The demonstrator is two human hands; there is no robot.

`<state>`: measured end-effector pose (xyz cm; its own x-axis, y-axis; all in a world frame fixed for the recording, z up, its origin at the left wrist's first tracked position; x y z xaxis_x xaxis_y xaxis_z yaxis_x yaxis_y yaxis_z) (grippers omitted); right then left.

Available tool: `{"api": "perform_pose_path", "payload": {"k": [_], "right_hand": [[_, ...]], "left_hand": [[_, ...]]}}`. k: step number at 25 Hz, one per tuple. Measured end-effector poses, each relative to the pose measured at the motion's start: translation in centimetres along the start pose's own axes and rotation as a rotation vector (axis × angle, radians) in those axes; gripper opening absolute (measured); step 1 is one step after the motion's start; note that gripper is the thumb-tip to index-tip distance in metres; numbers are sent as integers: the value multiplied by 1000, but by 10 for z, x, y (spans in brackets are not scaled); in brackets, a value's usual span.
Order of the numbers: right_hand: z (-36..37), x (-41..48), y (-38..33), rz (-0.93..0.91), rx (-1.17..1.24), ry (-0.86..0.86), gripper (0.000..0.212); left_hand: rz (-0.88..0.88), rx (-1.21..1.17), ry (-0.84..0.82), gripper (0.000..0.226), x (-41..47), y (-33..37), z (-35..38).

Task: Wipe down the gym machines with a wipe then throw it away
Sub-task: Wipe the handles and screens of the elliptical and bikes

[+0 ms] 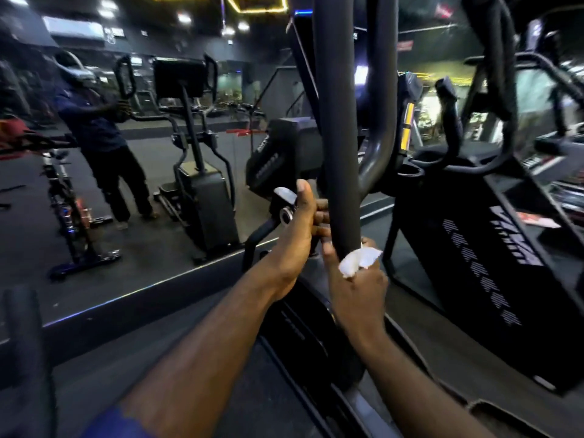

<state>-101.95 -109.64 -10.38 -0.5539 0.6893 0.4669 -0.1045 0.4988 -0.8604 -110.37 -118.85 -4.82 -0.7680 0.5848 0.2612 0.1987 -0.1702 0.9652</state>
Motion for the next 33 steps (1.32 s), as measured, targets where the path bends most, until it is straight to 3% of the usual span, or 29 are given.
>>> {"api": "perform_pose_path", "payload": {"k": [2, 4, 7, 9, 10, 11, 13, 17, 20, 21, 25, 27, 28, 31, 33], "right_hand": [[-2, -5, -10, -147, 224, 18, 47], [4, -4, -30, -262, 291, 90, 55], [24, -1, -45, -272, -11, 148, 75], [26, -1, -26, -451, -266, 128, 77], [24, -4, -11, -531, -280, 77, 79], [17, -7, 0, -521, -180, -4, 80], [3, -8, 9, -298, 172, -107, 70], [5, 1, -2, -104, 505, -31, 61], [18, -7, 33, 54, 566, -106, 89], [18, -11, 44, 39, 505, -149, 89], [16, -3, 49, -66, 435, -255, 46], [17, 4, 47, -171, 351, -259, 49], [20, 6, 54, -185, 312, -315, 57], [18, 15, 72, -328, 267, -442, 41], [11, 21, 82, -311, 389, -485, 42]], "left_hand": [[-1, -15, 16, 107, 0, -6, -4], [-34, -60, 34, 107, 4, -12, -4], [-65, -298, 19, 102, 4, -17, 7], [-60, -336, -47, 97, 1, -20, 16], [-68, -285, -50, 93, -1, -21, 18], [-79, -235, -65, 86, -3, -22, 21], [-106, -141, -99, 79, -9, -24, 26], [-36, -156, 4, 79, -6, -28, 24], [63, -27, 142, 71, -4, -34, 26], [79, 17, 158, 64, -3, -38, 27], [105, -62, 100, 41, 3, -48, 34], [101, -212, 35, 20, 0, -46, 44], [74, -236, 35, 21, 0, -47, 46], [52, -147, 138, 39, 2, -51, 42], [109, -110, 228, 36, -1, -51, 41]]}}
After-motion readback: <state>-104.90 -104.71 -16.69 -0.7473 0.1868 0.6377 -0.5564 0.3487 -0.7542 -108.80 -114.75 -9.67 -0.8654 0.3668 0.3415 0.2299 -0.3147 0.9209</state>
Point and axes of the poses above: each hand's wrist, its own x-axis towards the middle knuckle, its own z-axis out of the palm, y = z × x, the point moved 5 cm from there along x, towards the middle knuckle, and after that the axes turned 1 degree about x, right-handed, at the moved point
